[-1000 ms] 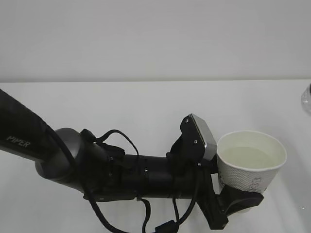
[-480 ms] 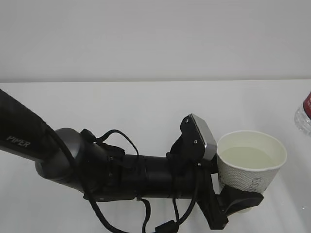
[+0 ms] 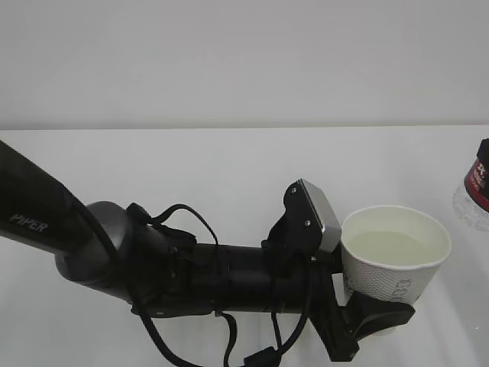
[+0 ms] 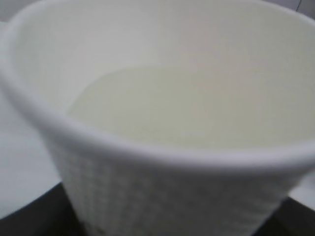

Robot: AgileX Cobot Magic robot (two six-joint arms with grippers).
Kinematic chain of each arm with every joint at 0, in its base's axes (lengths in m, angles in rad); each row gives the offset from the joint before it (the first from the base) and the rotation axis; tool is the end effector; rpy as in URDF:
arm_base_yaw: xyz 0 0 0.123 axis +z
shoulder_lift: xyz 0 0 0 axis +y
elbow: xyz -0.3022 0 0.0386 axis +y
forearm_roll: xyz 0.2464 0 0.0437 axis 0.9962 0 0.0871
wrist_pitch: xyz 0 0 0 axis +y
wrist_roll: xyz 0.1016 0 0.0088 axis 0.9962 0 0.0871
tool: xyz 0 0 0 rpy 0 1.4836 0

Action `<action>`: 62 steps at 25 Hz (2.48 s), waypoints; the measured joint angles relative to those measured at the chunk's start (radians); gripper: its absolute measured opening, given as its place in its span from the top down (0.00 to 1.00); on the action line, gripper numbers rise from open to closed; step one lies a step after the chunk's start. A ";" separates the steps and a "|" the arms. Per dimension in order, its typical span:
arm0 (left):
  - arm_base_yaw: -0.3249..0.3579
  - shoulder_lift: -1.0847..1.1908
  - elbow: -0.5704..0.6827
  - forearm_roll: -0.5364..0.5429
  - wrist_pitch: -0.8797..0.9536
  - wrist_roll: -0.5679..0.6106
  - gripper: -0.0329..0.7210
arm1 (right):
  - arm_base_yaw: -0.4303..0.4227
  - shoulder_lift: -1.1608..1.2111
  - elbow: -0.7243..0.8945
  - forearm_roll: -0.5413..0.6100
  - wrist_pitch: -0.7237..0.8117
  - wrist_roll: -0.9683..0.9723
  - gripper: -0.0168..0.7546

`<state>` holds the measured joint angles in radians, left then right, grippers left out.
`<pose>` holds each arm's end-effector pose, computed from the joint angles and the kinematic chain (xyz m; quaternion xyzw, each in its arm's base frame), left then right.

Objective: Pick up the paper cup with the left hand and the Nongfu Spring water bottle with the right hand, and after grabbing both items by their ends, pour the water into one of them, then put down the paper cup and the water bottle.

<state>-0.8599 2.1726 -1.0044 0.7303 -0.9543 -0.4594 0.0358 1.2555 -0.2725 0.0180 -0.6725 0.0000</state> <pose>0.2334 -0.3560 0.1177 0.4800 0.6178 -0.4433 0.4375 0.2153 0.0066 0.2188 -0.0050 0.7815 0.0112 0.6238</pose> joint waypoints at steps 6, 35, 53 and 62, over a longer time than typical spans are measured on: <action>0.000 0.000 0.000 0.000 0.000 0.000 0.25 | 0.000 0.112 -0.006 0.000 -0.098 0.000 0.44; 0.000 0.000 0.000 0.000 -0.003 0.000 0.25 | 0.000 0.474 -0.016 0.000 -0.434 0.006 0.44; 0.000 0.000 0.000 -0.002 -0.005 0.000 0.25 | 0.000 0.474 0.020 0.000 -0.438 0.010 0.44; 0.000 0.000 0.000 -0.002 -0.005 0.000 0.25 | 0.000 0.474 0.090 0.000 -0.440 0.044 0.44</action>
<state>-0.8599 2.1726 -1.0044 0.7286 -0.9598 -0.4594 0.0358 1.7299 -0.1825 0.0180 -1.1123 0.0439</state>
